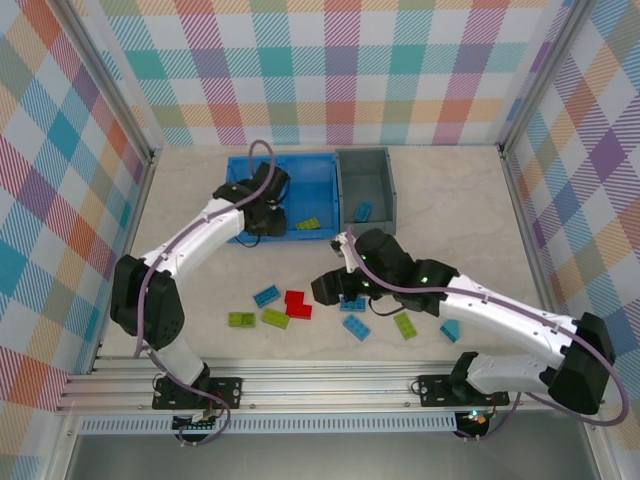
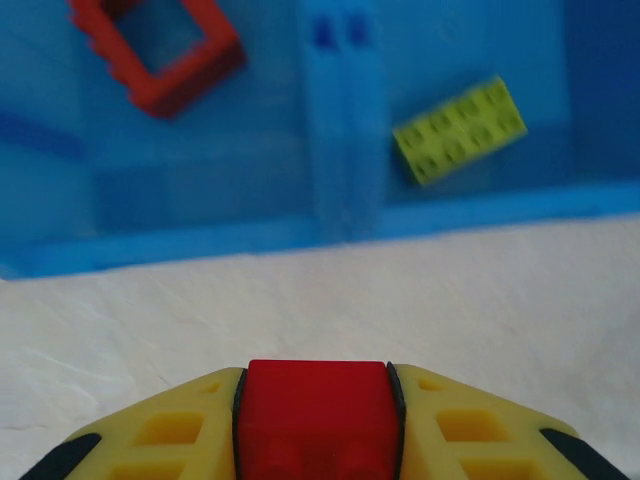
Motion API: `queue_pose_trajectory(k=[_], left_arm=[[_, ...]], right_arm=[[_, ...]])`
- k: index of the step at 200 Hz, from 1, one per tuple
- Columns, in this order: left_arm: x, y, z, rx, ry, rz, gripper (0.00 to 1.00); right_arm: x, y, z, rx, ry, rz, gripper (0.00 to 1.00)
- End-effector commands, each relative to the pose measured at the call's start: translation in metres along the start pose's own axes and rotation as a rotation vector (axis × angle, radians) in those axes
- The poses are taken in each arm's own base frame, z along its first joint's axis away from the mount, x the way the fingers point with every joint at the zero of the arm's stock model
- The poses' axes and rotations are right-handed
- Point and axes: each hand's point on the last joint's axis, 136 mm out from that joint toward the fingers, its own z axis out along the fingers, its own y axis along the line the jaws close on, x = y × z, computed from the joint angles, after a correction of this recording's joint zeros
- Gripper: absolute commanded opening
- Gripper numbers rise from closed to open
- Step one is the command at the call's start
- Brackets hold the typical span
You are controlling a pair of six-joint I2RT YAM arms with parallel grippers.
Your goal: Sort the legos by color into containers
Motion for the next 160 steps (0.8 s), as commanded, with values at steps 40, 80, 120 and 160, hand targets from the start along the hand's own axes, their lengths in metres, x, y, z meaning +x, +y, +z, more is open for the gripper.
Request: queue_pose_trajectory(k=[40,80,120,160], left_arm=[[-0.030,0.048,0.068,-0.070,0.089,-0.117,0.29],[-0.033,0.064,0.098,-0.066,0.128,-0.176,0.31],[-0.038,0.059,0.094,-0.039,0.120,-0.175,0.43],[-0.052,0.054,0.079,-0.012,0.105,-0.177,0.59]], right_arm=[[-0.054,0.019,0.015,0.031,-0.202,-0.096,0.70],[-0.055,0.021,0.017,0.034,-0.198,-0.097,0.70],[-0.045,0.013,0.019,0.057,-0.175,-0.081,0.70],[-0.039,0.007,0.019,0.079,-0.155,-0.066,0.72]])
